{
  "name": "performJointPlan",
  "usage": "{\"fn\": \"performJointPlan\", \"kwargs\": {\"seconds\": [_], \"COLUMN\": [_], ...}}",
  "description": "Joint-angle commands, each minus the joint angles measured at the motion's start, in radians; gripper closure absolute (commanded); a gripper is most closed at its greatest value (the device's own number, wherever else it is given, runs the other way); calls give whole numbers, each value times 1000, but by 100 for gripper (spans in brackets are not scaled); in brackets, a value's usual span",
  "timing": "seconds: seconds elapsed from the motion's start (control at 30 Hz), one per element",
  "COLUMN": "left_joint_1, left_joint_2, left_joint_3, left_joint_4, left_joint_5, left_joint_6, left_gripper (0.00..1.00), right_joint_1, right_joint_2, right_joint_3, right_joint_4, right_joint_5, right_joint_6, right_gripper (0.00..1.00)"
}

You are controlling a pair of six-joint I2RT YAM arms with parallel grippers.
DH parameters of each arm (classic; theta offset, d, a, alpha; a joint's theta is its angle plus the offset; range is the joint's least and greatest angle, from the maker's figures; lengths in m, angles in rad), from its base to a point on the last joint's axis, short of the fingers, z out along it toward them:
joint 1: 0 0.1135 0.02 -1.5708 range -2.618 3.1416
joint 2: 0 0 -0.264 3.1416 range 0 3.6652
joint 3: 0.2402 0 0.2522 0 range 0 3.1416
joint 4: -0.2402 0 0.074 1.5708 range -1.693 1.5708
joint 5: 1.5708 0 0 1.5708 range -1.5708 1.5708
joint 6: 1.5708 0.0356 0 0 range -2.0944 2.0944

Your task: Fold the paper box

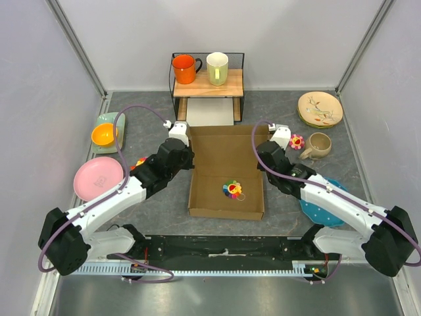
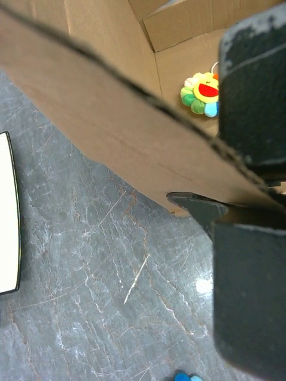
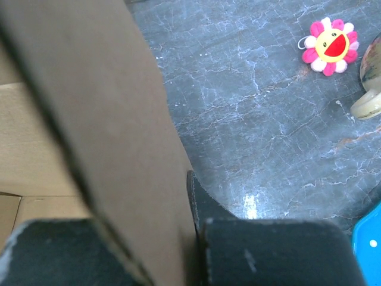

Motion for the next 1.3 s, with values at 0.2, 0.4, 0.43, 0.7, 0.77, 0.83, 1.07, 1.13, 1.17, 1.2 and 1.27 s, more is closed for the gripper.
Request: {"fn": "performJointPlan", "kwargs": {"seconds": [0.2,0.4,0.43,0.7,0.77,0.83,1.07,1.13,1.17,1.2,1.27], "left_joint_1": [-12,-12,-12,-12,-10,-10,-12,-10,-12,-10,-12], "left_joint_2": [-101,-82,-70,-15,-19,-26,-59,-67,-69,-73,-88], "left_joint_3": [-50,-45,-47,-105,-140,-201,-321,-332,-341,-347,-367], "left_joint_4": [264,349,367,496,548,577,630,630,630,630,627], "left_joint_5": [-157,-195,-203,-205,-199,-196,-194,-191,-189,-182,-176], "left_joint_6": [-126,-98,-102,-105,-110,-133,-167,-170,-174,-178,-184], "left_gripper": [98,98,98,98,98,98,98,98,98,98,98], "right_joint_1": [12,12,13,25,27,30,38,41,44,44,53], "right_joint_2": [-29,28,37,94,94,82,45,40,37,37,37], "right_joint_3": [-30,24,30,18,-10,-48,-117,-129,-132,-137,-151], "right_joint_4": [104,158,171,242,250,265,259,254,250,247,239], "right_joint_5": [54,78,81,126,133,137,161,160,163,163,166], "right_joint_6": [-64,-107,-107,-82,-68,-49,-33,-33,-29,-27,-18], "right_gripper": [100,100,100,100,100,100,100,100,100,100,100]}}
